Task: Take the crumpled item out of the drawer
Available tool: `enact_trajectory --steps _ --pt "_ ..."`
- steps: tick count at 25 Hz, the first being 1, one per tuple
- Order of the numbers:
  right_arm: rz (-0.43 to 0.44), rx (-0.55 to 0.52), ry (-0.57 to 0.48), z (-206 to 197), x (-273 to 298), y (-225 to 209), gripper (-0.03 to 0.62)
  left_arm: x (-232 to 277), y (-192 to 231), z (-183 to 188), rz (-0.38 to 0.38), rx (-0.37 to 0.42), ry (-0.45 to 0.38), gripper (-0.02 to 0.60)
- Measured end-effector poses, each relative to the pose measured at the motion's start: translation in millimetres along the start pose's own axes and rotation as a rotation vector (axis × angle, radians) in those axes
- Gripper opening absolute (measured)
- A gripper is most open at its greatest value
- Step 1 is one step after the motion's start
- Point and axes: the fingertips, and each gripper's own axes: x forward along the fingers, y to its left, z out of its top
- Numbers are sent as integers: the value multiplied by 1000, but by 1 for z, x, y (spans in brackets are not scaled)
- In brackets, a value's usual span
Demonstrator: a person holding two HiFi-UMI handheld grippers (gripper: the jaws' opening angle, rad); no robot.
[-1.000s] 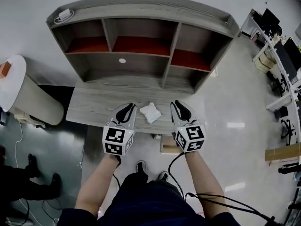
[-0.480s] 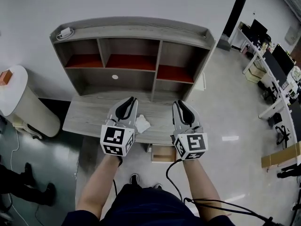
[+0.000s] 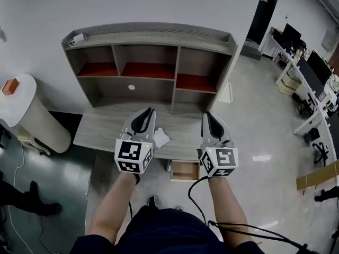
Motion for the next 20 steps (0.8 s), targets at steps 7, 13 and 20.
enact_trajectory --steps 7,13,20 --pt "1 0 22 -10 -6 -5 6 -8 6 -12 24 -13 30 35" --pt "6 1 43 -17 -5 -6 6 -8 13 -21 31 -24 56 35" --pt "10 -2 49 -18 -3 -5 6 -9 16 -21 31 -34 58 35"
